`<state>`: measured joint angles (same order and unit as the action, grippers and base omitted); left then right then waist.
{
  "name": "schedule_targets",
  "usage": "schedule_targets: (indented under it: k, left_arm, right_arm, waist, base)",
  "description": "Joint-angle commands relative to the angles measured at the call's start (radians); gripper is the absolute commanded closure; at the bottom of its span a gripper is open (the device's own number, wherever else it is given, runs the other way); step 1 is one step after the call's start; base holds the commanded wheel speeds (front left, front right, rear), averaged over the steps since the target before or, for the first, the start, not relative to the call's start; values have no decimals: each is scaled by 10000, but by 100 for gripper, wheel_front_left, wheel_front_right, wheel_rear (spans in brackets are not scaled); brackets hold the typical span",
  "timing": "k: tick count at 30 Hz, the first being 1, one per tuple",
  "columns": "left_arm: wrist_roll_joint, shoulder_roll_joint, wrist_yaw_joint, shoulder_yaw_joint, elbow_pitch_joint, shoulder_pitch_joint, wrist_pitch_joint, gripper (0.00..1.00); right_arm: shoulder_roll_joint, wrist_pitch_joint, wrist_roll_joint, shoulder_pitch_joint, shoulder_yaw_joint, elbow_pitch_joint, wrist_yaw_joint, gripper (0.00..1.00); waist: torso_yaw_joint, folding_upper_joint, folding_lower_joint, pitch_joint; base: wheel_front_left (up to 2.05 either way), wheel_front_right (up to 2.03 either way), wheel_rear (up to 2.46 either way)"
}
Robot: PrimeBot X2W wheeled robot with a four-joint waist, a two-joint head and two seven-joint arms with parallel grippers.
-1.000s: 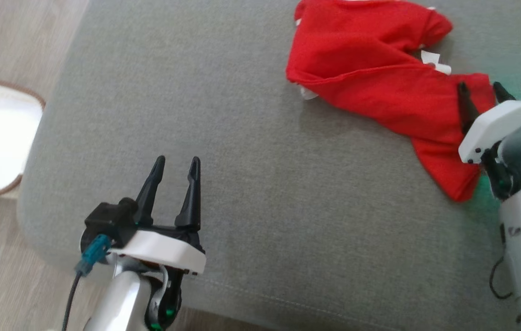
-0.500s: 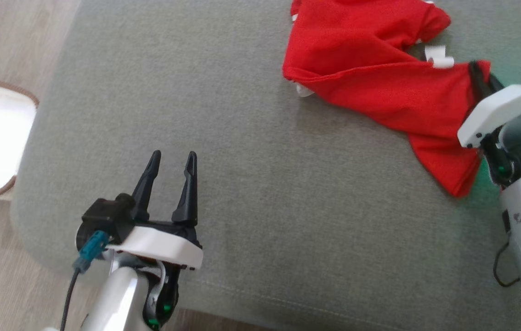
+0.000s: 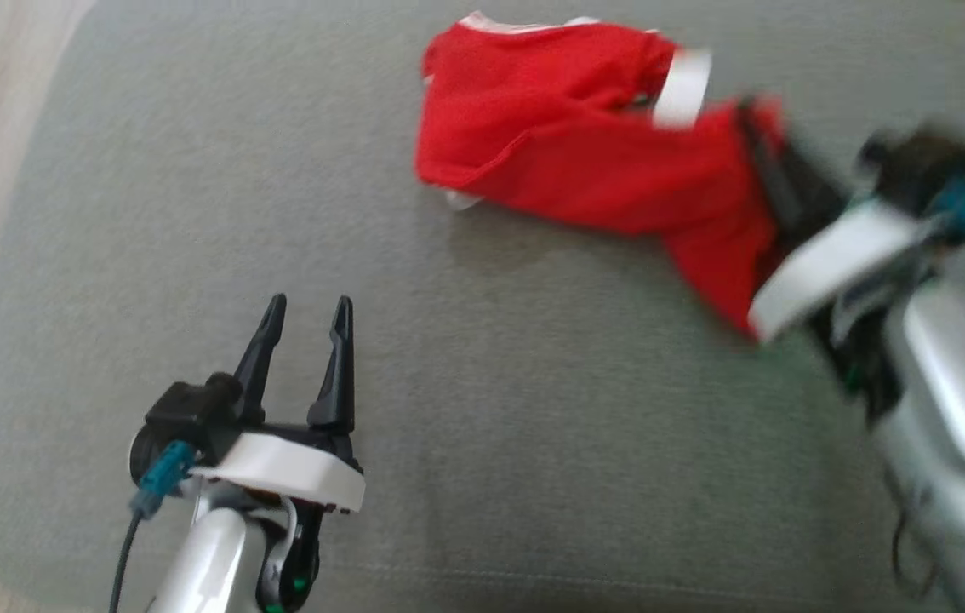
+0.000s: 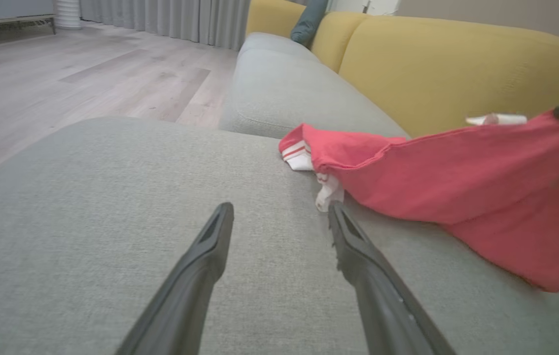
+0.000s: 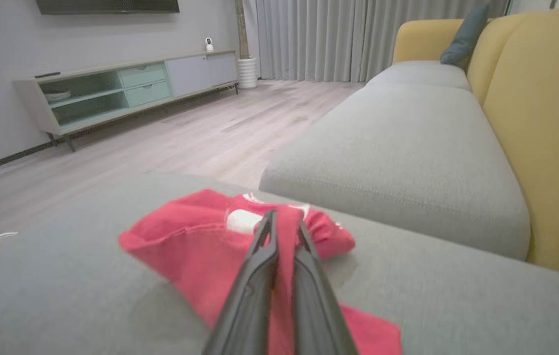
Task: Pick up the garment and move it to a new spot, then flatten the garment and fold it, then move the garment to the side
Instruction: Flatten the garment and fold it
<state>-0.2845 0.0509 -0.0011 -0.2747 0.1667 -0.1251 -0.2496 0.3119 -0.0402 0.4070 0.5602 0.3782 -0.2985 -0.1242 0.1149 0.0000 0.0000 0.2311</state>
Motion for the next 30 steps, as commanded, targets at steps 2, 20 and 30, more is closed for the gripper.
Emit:
schedule_targets:
  k: [2,20,30]
  left_arm:
    - [96,122,-25,406,-263,-65,-122,0]
    - [24,315,108,500,-350,134,-122,0]
    - [-81,341,173,558,-394,220,-122,0]
  right_arm:
    - [138,-67,70,-727,301,880,-65,100]
    - [-857,-39,-1062,-5072,1744,1334,-65,100]
    - [-1081,178,-838,-5457,970,1324,-65,0]
  waist:
    - [-521,0,0,-344]
    - [-2117,0,0,-720]
    - [-2085,0,0,-889]
  base:
    - [0,0,0]
    - [0,0,0]
    - [0,0,0]
